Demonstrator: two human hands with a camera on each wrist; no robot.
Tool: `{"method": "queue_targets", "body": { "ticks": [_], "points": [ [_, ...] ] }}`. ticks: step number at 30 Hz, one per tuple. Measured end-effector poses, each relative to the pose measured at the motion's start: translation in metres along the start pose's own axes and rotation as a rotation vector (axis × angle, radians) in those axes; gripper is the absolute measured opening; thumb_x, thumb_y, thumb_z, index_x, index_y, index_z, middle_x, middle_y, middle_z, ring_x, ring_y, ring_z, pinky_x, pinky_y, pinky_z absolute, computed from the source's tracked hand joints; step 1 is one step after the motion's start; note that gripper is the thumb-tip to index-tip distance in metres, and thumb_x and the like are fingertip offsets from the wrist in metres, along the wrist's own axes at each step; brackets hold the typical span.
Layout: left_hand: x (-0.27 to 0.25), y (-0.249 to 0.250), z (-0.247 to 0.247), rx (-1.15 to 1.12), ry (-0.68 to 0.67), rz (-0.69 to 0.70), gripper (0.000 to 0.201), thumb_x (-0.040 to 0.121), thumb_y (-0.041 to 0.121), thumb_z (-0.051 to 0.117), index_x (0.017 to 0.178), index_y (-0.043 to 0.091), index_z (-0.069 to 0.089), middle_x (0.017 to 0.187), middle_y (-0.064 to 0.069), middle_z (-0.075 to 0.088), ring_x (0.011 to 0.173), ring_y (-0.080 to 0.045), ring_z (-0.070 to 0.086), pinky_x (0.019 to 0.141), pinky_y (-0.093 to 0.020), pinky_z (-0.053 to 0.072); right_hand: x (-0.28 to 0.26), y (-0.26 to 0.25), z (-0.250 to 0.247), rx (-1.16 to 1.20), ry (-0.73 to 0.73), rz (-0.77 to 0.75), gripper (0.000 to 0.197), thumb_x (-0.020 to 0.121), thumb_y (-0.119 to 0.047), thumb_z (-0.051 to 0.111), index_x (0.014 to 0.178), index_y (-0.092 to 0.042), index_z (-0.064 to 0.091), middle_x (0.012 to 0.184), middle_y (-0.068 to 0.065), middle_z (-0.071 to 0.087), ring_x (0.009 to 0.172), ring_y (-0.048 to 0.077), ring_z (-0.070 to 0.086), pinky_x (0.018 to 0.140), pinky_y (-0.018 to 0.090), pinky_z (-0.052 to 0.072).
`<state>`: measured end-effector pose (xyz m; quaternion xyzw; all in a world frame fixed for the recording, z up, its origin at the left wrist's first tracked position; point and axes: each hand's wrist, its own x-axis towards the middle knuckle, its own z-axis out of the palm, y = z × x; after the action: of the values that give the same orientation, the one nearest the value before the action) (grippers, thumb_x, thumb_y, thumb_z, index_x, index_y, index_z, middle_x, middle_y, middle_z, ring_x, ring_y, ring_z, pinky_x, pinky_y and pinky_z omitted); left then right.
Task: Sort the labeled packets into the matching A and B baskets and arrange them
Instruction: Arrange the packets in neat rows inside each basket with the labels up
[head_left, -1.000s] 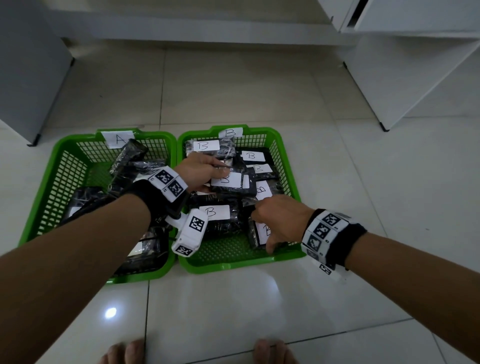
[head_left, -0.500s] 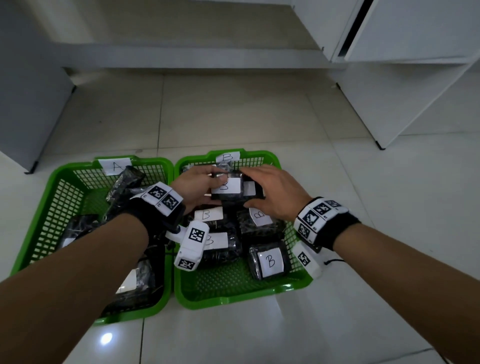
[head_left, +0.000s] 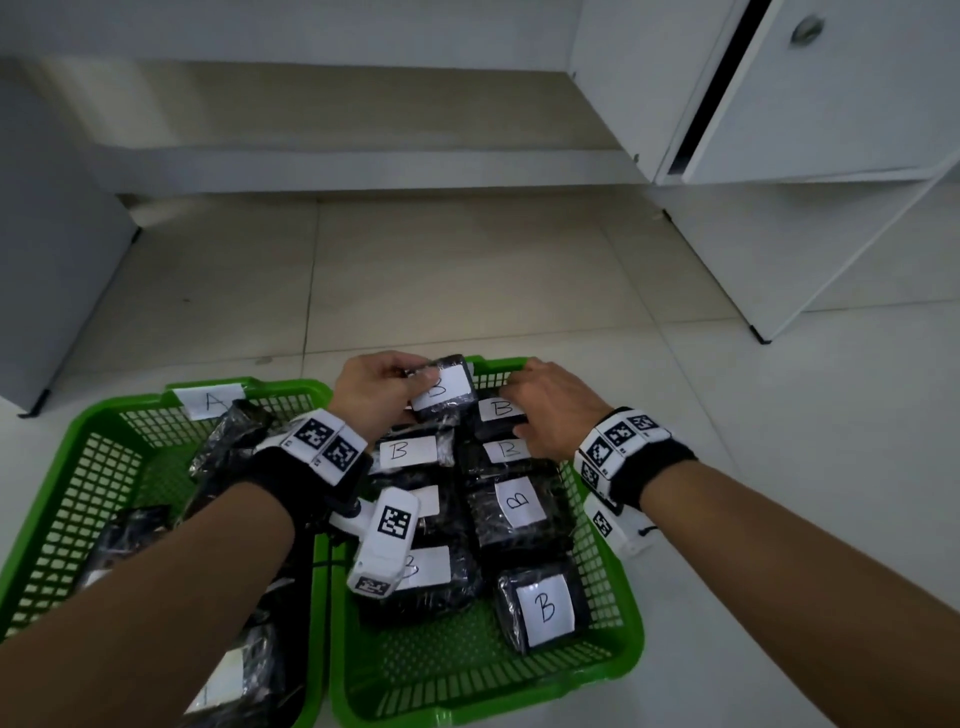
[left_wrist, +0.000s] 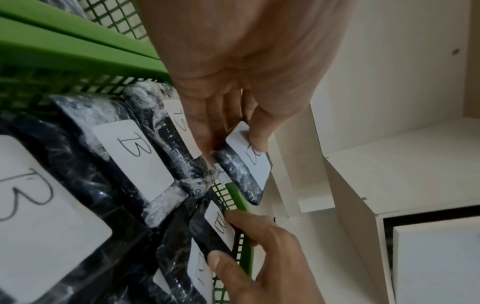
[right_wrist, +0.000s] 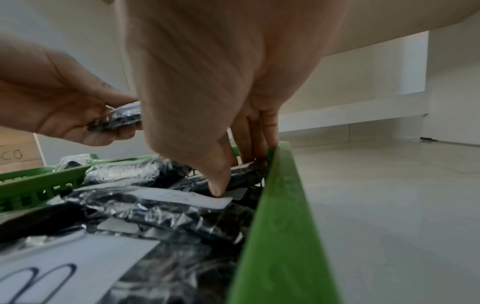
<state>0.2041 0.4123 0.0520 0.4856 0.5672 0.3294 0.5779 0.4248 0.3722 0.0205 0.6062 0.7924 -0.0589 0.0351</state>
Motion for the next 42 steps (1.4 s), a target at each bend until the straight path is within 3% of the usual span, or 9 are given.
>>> {"method": "queue_targets", "body": {
  "ticks": [7, 13, 17, 21, 24, 26, 29, 37, 42],
  "points": [
    [0.012, 0.002, 0.018, 0.137, -0.023, 0.009, 0.019, 0.088, -0.002, 0.066, 0.102, 0.01, 0.071, 0.103, -0.014, 0.074, 0.092, -0.035, 0.072, 0.082, -0.048, 0.06, 0.002, 0.004, 0.002, 0.081, -0.007, 0.036, 0.032, 0.081, -0.023, 0.074, 0.111, -0.013, 0.072, 0.109, 0.003, 0.058, 0.11, 0.021, 0.048, 0.093, 0.033, 0.046],
    [0.022, 0.006, 0.036, 0.265, -0.094, 0.104, 0.02, 0.087, 0.004, 0.069, 0.086, 0.024, 0.07, 0.095, -0.01, 0.075, 0.08, -0.027, 0.074, 0.078, -0.043, 0.062, -0.009, 0.006, -0.024, 0.426, 0.222, -0.016, 0.085, 0.073, -0.029, 0.087, 0.148, -0.026, 0.047, 0.149, -0.01, 0.043, 0.131, 0.006, 0.045, 0.108, 0.022, 0.036],
    [0.028, 0.005, 0.047, 0.339, -0.157, 0.115, 0.021, 0.083, 0.008, 0.071, 0.08, 0.029, 0.072, 0.091, -0.007, 0.076, 0.085, -0.026, 0.074, 0.085, -0.044, 0.06, -0.007, 0.007, -0.025, 0.336, 0.2, -0.085, 0.069, 0.082, -0.029, 0.083, 0.144, -0.016, 0.054, 0.138, -0.003, 0.056, 0.127, 0.014, 0.05, 0.108, 0.029, 0.043],
    [0.023, 0.005, 0.047, 0.621, -0.088, 0.256, 0.026, 0.085, 0.018, 0.069, 0.11, 0.018, 0.067, 0.106, 0.002, 0.07, 0.098, -0.018, 0.067, 0.093, -0.031, 0.053, -0.006, 0.013, -0.019, 0.238, 0.098, -0.032, 0.048, 0.086, -0.028, 0.078, 0.128, -0.013, 0.061, 0.121, 0.003, 0.064, 0.115, 0.02, 0.053, 0.097, 0.04, 0.049],
    [0.008, -0.001, 0.037, 1.096, -0.083, 0.482, 0.054, 0.084, 0.038, 0.069, 0.133, 0.018, 0.055, 0.137, -0.004, 0.054, 0.129, -0.024, 0.046, 0.106, -0.039, 0.044, -0.005, 0.012, -0.011, 0.187, 0.06, 0.009, 0.037, 0.083, -0.024, 0.079, 0.117, -0.017, 0.066, 0.109, 0.001, 0.066, 0.105, 0.018, 0.054, 0.088, 0.041, 0.052],
    [0.002, -0.016, 0.034, 1.349, -0.185, 0.373, 0.089, 0.086, 0.056, 0.06, 0.154, 0.016, 0.022, 0.164, -0.013, 0.009, 0.151, -0.032, 0.007, 0.121, -0.05, 0.021, -0.003, 0.01, -0.007, 0.159, 0.043, 0.022, 0.032, 0.082, -0.023, 0.08, 0.111, -0.018, 0.068, 0.105, -0.001, 0.066, 0.101, 0.017, 0.052, 0.087, 0.039, 0.051],
    [0.003, -0.039, 0.037, 1.46, -0.277, 0.242, 0.107, 0.087, 0.067, 0.049, 0.155, 0.017, -0.017, 0.154, -0.009, -0.042, 0.144, -0.029, -0.034, 0.122, -0.056, -0.001, 0.0, 0.007, -0.004, 0.119, 0.043, 0.03, 0.026, 0.082, -0.019, 0.076, 0.108, -0.017, 0.07, 0.104, -0.001, 0.067, 0.1, 0.018, 0.05, 0.09, 0.036, 0.047],
    [0.004, -0.049, 0.041, 1.481, -0.228, 0.241, 0.107, 0.09, 0.068, 0.044, 0.153, 0.016, -0.025, 0.149, -0.008, -0.049, 0.14, -0.028, -0.04, 0.12, -0.058, -0.001, 0.001, -0.005, -0.004, 0.076, 0.049, 0.066, 0.033, 0.078, -0.015, 0.068, 0.111, -0.012, 0.071, 0.103, 0.004, 0.061, 0.101, 0.021, 0.05, 0.09, 0.037, 0.047],
    [0.006, -0.044, 0.029, 1.324, -0.3, 0.305, 0.1, 0.088, 0.061, 0.052, 0.158, 0.019, -0.007, 0.156, -0.005, -0.038, 0.145, -0.026, -0.033, 0.121, -0.058, -0.002, -0.012, -0.016, -0.007, 0.126, 0.055, 0.087, 0.024, 0.082, -0.025, 0.066, 0.101, -0.012, 0.069, 0.102, 0.002, 0.06, 0.104, 0.021, 0.051, 0.084, 0.033, 0.046]
  ]
}}
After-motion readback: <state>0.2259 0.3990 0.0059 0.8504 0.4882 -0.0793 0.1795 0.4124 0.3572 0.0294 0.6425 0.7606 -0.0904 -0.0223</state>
